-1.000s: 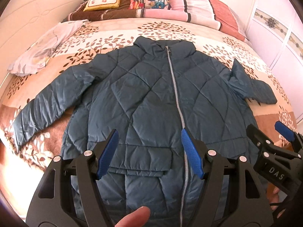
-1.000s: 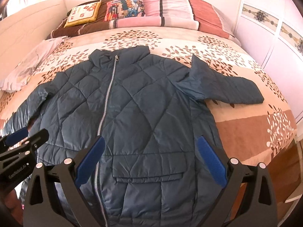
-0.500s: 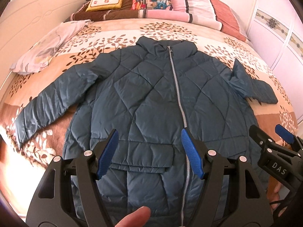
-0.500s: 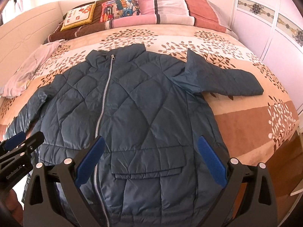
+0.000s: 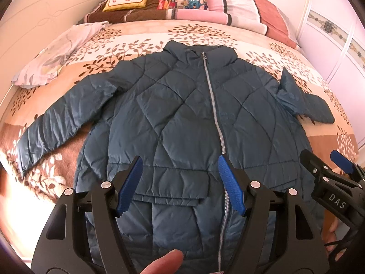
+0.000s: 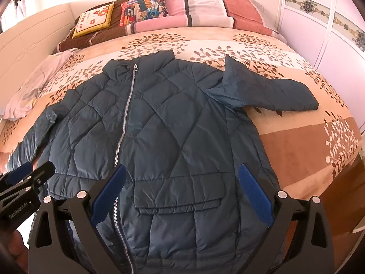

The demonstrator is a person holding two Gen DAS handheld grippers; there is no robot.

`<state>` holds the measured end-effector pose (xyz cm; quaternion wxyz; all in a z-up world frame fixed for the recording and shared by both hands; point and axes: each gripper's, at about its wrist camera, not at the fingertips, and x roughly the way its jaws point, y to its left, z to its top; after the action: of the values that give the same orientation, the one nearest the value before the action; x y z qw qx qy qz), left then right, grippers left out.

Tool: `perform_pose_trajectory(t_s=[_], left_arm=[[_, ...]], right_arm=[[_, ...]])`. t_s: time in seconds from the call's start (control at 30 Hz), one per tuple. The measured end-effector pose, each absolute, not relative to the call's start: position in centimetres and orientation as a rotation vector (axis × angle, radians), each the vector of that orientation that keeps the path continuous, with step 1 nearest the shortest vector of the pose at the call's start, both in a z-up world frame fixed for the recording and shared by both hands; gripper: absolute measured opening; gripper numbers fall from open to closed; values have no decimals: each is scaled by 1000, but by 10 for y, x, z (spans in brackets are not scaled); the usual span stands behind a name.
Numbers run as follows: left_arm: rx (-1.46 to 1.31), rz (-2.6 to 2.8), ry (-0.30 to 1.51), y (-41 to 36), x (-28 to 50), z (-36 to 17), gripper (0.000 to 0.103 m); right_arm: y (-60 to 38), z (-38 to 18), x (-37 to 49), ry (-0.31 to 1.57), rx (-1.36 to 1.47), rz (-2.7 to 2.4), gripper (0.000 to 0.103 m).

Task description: Fold large clothes

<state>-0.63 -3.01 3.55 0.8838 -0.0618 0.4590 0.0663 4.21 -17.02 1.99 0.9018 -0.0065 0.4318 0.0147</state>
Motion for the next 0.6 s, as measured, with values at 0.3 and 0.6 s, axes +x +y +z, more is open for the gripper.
perform_pose_trajectory(t_s=[0.3, 0.6], left_arm=[[-128, 137, 958, -30, -6, 35, 68], [-128, 137, 959, -31, -7, 34, 68]], right_arm=[[-171, 20, 42, 894, -12, 32, 95], [-172, 20, 41, 894, -9, 34, 95]])
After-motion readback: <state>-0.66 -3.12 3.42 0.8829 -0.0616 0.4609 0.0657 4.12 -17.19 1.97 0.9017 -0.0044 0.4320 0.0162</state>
